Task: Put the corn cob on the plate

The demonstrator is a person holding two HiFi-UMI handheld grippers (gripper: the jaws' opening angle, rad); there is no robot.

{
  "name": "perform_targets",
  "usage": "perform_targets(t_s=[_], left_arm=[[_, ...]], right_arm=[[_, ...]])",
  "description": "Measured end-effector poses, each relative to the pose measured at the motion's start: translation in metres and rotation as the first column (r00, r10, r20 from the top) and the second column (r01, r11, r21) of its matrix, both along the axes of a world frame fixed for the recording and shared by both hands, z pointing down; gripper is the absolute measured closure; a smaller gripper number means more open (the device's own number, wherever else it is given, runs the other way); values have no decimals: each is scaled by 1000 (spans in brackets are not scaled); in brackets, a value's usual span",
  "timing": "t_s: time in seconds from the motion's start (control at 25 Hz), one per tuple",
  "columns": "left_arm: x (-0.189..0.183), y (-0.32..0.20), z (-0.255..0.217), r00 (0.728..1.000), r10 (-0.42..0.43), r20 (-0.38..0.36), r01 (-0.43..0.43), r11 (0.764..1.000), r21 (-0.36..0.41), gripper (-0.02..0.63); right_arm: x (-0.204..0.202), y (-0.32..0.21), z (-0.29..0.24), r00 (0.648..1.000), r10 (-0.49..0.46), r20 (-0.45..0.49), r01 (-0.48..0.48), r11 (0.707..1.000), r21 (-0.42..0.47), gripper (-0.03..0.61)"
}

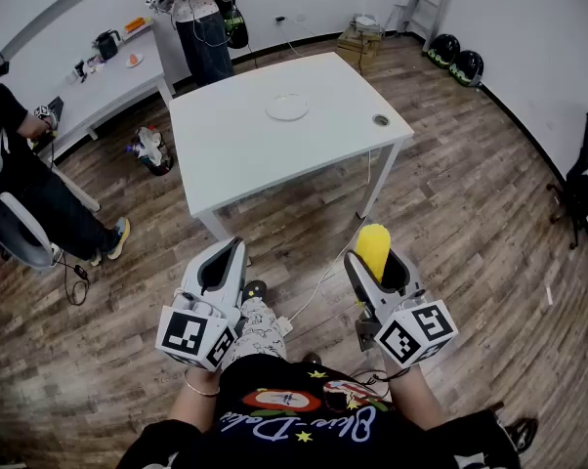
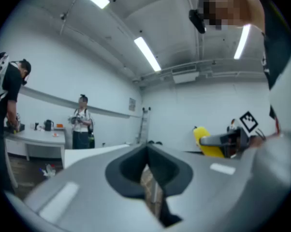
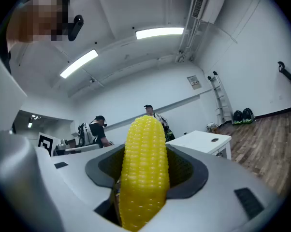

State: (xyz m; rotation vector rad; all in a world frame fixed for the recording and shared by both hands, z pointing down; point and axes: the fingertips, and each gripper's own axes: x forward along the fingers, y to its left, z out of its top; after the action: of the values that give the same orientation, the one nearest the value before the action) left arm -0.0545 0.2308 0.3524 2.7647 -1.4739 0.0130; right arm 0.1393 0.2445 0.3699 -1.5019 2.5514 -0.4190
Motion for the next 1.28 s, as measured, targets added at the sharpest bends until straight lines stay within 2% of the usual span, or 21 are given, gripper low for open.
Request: perform_targets(t_s=[0.24,0.36,0.52,0.56,0.68,0.72,0.88,1.0,1.16,1.28], left_arm=[[-5,-102,2,998,30,-59,-28,999,44,617],[-7,-181,7,994,59,-96,-52,996,75,617],[-12,-292,15,991,88,-101,-80,994,81,617],[-13,-317,17,992,96,-81,-89,993,82,617],[-15,-376,22,992,119,39,-123,988,97,617],[-15,-392,24,989,135,52,-139,986,91,617],[-24,-442,24,985,170,-13,-168,982,90,617],[-27,-459,32,991,137,-12,-135,986,100,617],[-38,-476,38,996,76,-38,-74,996,39,617],[-50,-481,45,999,39,-34,-39,999,8,617]], right_arm=[[-28,-121,-16,996,-60,-59,65,995,77,324],[-44,-210,-20,992,-73,-100,84,991,103,324],[-66,-333,-16,991,-75,-110,84,993,79,324],[-72,-360,-12,991,-72,-115,80,995,65,324],[-87,-433,10,988,-70,-137,69,998,-9,324],[-91,-454,19,987,-70,-144,65,997,-37,324],[-102,-518,58,969,-98,-227,60,984,-169,324],[-103,-550,86,958,-137,-254,67,961,-267,324],[-115,-599,123,925,-195,-325,69,930,-360,324],[-121,-628,154,899,-238,-369,54,894,-446,324]])
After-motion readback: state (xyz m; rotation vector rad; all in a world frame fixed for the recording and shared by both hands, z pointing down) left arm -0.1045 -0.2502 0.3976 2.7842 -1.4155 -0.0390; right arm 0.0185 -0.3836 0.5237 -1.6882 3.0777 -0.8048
